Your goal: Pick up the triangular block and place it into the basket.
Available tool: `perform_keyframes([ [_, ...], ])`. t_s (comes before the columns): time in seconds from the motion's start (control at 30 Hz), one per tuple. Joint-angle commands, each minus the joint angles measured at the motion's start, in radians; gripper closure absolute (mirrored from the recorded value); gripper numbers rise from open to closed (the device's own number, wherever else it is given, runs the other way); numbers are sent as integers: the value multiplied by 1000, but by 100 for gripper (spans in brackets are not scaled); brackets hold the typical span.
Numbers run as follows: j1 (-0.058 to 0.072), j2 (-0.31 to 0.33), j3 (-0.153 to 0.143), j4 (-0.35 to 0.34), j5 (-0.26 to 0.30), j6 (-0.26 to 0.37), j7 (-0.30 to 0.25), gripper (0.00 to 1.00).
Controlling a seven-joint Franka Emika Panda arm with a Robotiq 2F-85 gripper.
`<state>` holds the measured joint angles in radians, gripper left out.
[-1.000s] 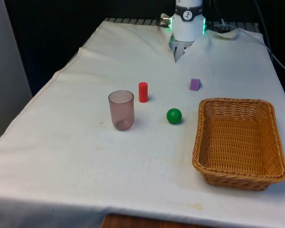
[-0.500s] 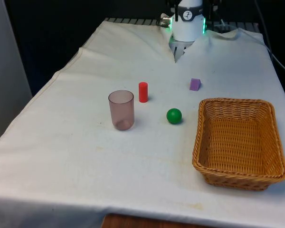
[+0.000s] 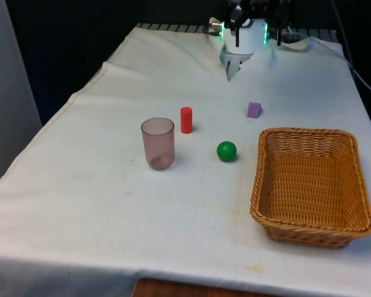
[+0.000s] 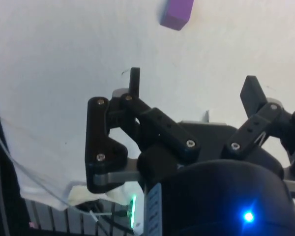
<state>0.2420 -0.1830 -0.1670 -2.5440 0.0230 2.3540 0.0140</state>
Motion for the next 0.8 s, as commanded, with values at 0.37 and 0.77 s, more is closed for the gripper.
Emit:
perform_keyframes([
  [0.37,-1,11,18,-65,-10,117,36,0],
  [0.77,0,46,36,-125,1,238,82,0],
])
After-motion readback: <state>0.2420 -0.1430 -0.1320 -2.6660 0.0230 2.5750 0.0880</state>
